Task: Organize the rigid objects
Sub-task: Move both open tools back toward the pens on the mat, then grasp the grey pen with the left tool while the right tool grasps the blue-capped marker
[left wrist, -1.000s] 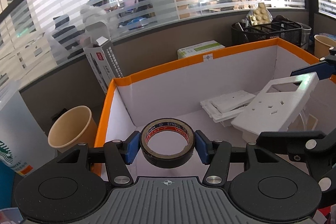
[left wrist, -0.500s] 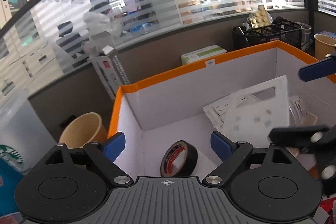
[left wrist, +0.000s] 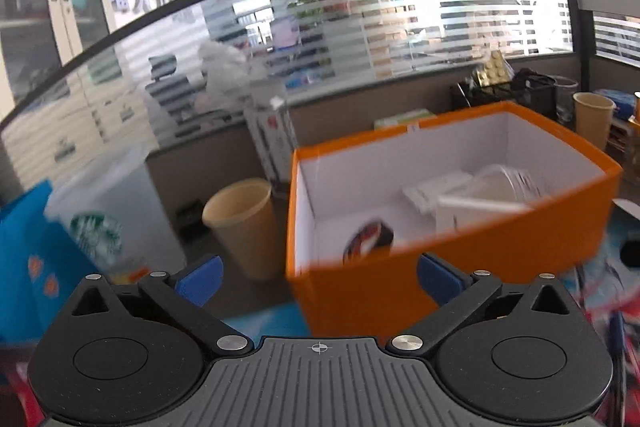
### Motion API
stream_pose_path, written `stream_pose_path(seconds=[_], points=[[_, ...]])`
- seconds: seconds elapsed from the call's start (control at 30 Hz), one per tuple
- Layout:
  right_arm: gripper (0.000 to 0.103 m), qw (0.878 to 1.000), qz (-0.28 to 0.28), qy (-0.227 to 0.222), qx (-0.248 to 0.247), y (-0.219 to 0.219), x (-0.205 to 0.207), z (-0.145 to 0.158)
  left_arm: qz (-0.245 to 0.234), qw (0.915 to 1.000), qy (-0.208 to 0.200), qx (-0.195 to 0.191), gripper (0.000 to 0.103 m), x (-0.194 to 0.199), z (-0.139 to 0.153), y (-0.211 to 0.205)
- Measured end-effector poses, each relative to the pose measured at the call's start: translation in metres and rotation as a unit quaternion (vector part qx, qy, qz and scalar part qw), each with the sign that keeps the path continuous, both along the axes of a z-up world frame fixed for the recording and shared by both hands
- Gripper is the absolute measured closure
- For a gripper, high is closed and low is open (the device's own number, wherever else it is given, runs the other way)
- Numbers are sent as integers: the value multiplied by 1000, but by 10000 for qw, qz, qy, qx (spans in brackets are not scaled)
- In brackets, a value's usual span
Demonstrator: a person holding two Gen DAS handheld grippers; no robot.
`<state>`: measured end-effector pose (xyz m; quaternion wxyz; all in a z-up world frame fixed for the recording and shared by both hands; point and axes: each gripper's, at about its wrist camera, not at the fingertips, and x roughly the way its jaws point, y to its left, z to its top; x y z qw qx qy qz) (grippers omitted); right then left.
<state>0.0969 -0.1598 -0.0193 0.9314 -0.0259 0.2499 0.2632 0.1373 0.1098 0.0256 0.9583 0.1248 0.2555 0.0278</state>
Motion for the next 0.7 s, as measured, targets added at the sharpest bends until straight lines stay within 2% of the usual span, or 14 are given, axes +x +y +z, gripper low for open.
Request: stream_pose_path(seconds=[0.1, 0.33, 0.43, 0.5, 0.63, 0.7], points=[[1, 9993, -207, 299, -42, -10, -22, -23, 89, 9999, 81, -67, 0, -22, -10, 6], [3, 9939, -388, 1000, 245, -14, -50, -60, -113, 9966, 655, -489, 0, -50, -42, 7], [9, 9952, -227, 949, 41, 4, -59, -65, -281, 9957, 748, -467, 0, -55, -50, -1], [33, 9963, -118, 833, -199, 15, -64, -70, -295, 9955, 795, -426, 0, -58, -55, -6], [54, 9970, -98, 581, -501, 20, -67, -78, -409, 9945, 857, -436, 0, -64, -62, -11], [69, 9969, -118, 507, -585, 18, -67, -78, -464, 9941, 849, -485, 0, -65, -62, -13]])
